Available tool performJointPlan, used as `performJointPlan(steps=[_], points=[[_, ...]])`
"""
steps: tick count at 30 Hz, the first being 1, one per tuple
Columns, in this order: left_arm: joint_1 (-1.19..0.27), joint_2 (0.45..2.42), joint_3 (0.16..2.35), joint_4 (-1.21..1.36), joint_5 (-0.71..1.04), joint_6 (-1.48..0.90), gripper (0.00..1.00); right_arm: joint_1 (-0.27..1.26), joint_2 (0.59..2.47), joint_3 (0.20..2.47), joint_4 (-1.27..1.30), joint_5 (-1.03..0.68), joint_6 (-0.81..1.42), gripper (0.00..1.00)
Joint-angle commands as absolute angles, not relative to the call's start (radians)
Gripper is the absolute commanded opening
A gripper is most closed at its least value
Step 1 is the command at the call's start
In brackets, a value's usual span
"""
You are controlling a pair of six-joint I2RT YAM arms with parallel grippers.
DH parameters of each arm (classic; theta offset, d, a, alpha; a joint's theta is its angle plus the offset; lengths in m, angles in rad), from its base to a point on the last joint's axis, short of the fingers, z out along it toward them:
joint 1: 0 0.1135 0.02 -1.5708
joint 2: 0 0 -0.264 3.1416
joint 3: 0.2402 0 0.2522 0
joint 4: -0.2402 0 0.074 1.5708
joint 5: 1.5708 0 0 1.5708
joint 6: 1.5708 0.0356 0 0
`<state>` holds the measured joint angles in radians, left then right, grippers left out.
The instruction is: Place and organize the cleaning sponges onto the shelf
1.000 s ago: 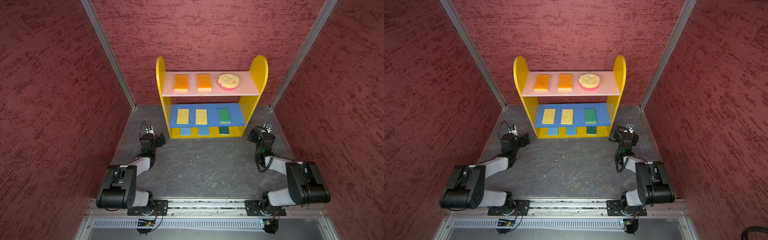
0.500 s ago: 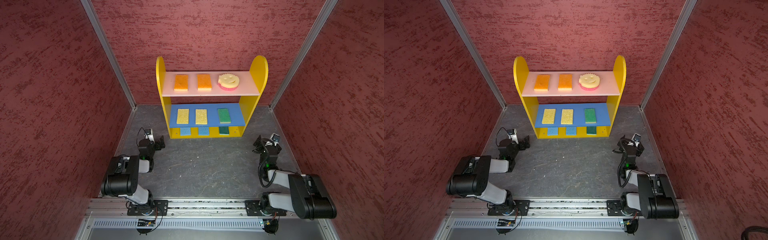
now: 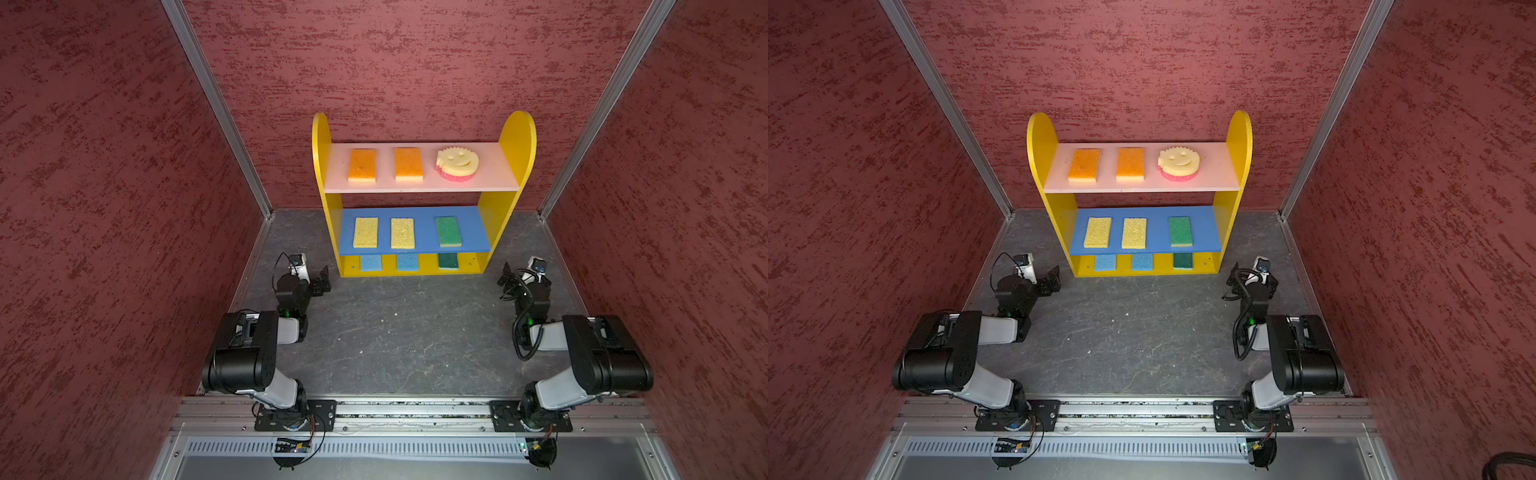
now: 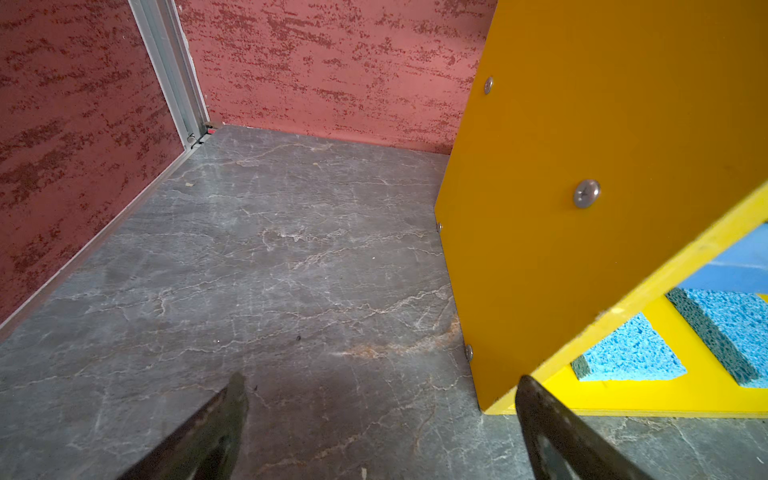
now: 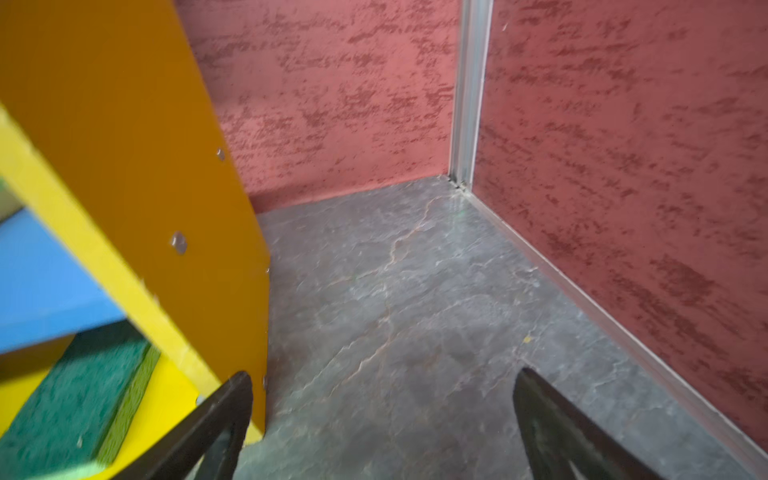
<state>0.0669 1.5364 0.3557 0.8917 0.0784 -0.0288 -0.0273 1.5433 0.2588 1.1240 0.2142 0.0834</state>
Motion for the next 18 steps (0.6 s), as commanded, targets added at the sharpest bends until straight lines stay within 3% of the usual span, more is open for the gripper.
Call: performJointPlan(steps=[1, 18], points=[[0.064, 1.531, 0.366, 0.915, 0.090, -0.019, 1.00, -0.037, 1.558, 0.226, 1.278, 0.104, 0.030, 0.99], [0.035, 1.535, 0.381, 0.887, 0.050, 0.007, 1.00, -0.058, 1.550, 0.298, 1.125, 0.022, 0.029, 0.99]])
